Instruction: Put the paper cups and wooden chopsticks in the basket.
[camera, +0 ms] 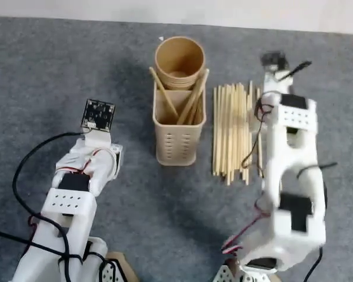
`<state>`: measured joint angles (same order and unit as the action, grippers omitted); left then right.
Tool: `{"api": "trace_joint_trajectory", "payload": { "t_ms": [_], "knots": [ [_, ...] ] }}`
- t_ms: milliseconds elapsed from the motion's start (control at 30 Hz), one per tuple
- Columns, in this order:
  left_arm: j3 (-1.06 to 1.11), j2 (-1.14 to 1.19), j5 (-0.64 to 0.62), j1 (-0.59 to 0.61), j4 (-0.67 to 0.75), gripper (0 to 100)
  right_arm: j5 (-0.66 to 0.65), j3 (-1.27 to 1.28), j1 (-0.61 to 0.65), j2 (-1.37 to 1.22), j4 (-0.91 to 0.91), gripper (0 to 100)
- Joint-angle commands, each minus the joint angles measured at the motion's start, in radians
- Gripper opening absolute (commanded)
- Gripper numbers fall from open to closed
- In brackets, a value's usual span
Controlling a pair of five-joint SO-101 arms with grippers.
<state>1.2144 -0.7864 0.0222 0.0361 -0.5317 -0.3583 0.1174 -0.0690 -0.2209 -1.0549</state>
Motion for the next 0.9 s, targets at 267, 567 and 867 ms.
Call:
{"api": "trace_joint_trajectory", "payload": {
  "t_ms": [267, 567, 867],
  "knots": [
    [-0.005, -0.018, 0.011, -0.013, 0.014, 17, -0.063, -0.111, -0.027, -0.174, -0.004, 18.9],
    [-0.005, -0.018, 0.011, -0.013, 0.014, 17, -0.107, -0.125, -0.044, -0.171, -0.008, 23.4],
    [-0.005, -0.018, 0.011, -0.013, 0.014, 17, -0.153, -0.168, -0.073, -0.177, -0.012, 25.1]
  ]
}}
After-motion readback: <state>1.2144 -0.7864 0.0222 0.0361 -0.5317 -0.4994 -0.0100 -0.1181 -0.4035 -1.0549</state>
